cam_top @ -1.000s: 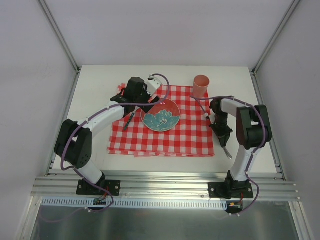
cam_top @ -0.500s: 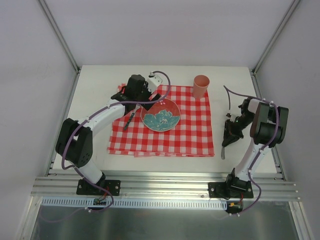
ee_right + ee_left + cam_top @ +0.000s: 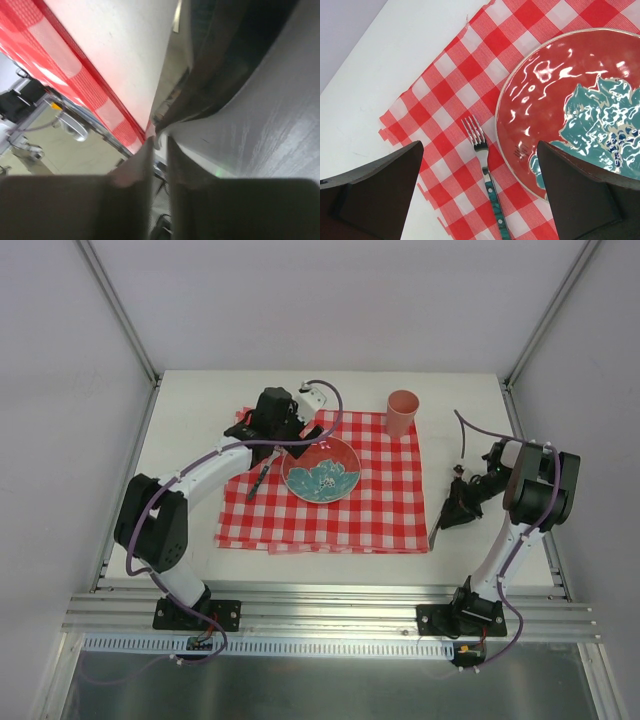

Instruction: Set the dinner table for one person

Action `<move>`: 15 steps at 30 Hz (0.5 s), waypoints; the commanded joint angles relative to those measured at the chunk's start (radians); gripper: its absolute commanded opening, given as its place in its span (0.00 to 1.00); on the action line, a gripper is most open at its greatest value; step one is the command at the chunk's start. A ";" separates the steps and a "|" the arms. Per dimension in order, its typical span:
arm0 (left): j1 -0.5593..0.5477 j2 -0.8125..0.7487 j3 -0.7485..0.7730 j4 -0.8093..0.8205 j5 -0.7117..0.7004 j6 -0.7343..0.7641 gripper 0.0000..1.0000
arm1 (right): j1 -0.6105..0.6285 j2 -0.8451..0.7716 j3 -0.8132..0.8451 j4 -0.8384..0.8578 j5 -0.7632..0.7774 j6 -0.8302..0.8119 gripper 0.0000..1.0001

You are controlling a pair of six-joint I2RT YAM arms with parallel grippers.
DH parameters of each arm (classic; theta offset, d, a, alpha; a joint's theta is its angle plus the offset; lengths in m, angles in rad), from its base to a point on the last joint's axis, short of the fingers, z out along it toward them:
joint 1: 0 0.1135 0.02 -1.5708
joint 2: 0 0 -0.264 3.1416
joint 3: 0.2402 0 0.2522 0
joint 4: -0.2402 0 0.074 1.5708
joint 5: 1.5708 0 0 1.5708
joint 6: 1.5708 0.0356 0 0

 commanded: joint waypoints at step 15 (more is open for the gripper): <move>-0.014 0.027 0.091 0.017 0.002 -0.005 0.99 | 0.359 -0.081 0.066 0.090 0.530 0.116 0.47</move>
